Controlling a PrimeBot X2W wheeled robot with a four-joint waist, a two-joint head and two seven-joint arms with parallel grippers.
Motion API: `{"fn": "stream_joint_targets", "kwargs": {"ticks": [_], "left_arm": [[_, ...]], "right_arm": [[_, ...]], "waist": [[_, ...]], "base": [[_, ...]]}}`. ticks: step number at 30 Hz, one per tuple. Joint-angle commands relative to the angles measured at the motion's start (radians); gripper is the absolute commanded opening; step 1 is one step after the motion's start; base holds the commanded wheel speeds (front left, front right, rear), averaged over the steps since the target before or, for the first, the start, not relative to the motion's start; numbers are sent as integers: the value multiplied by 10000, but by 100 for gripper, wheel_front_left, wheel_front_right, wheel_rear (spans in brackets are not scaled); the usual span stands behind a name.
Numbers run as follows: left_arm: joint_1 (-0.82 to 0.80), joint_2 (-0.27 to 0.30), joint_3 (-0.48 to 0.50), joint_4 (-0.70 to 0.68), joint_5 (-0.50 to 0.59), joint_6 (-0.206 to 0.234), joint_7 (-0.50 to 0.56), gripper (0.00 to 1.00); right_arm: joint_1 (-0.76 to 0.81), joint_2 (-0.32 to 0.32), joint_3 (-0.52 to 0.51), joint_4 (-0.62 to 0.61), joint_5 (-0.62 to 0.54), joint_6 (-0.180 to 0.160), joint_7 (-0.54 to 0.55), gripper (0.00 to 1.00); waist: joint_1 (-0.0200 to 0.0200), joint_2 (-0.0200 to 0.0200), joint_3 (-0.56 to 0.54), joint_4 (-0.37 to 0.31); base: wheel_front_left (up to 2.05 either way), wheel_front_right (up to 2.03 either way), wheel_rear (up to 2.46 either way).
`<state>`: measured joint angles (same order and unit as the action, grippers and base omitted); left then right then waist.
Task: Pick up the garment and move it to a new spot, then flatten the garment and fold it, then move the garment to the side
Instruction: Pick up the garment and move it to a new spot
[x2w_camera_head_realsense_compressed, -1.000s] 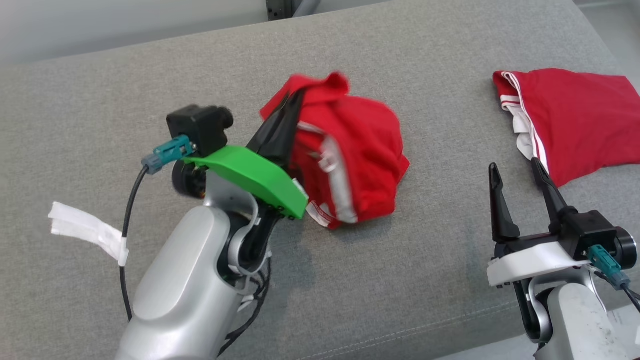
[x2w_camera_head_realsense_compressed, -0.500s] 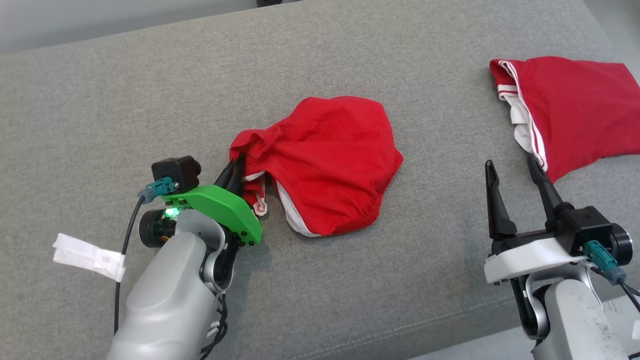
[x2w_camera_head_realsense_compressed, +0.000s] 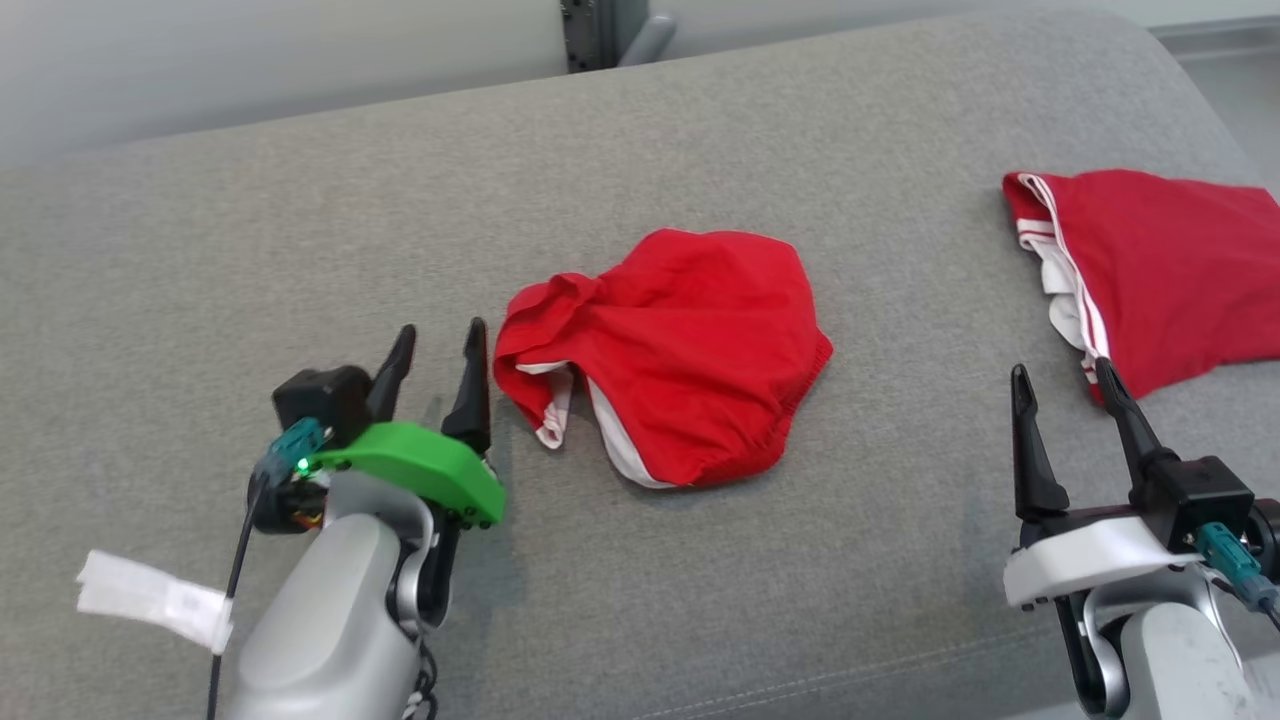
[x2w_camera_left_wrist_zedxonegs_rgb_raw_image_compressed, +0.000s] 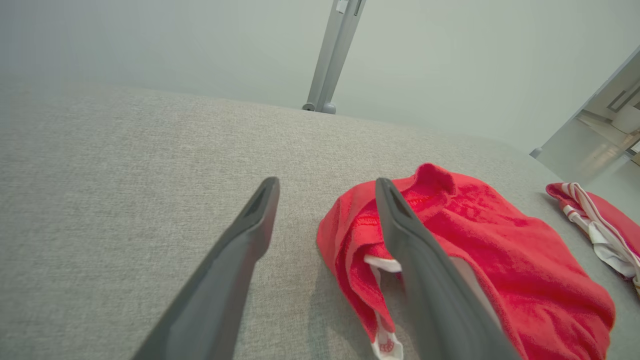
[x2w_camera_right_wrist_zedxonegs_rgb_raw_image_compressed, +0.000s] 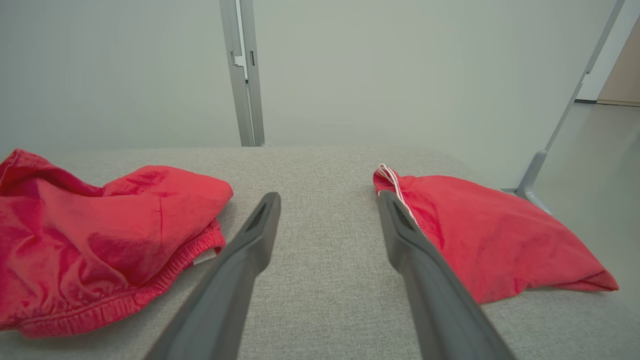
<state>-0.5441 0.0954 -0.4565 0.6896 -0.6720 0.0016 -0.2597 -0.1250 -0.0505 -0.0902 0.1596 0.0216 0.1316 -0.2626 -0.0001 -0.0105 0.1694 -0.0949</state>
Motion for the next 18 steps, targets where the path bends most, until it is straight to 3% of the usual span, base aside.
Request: {"fn": "stream_joint_targets", "kwargs": {"ticks": [1, 6, 18], "left_arm": [[387, 204, 202, -451, 317, 173, -48, 100], [2323, 462, 926, -2545, 1585, 599, -50, 100], [5325, 668, 2526, -3932, 3059, 415, -51, 100]], "right_arm": [[181, -4, -68, -51, -113, -18, -30, 100], [647, -8, -452, -112, -496, -18, -30, 100], [1408, -8, -256, 304, -836, -18, -30, 100]], "waist": [[1, 105, -350, 418], [1, 105, -817, 1050], [1, 105, -1714, 1834]], "base": [[0, 0, 0], [0, 0, 0], [0, 0, 0]]}}
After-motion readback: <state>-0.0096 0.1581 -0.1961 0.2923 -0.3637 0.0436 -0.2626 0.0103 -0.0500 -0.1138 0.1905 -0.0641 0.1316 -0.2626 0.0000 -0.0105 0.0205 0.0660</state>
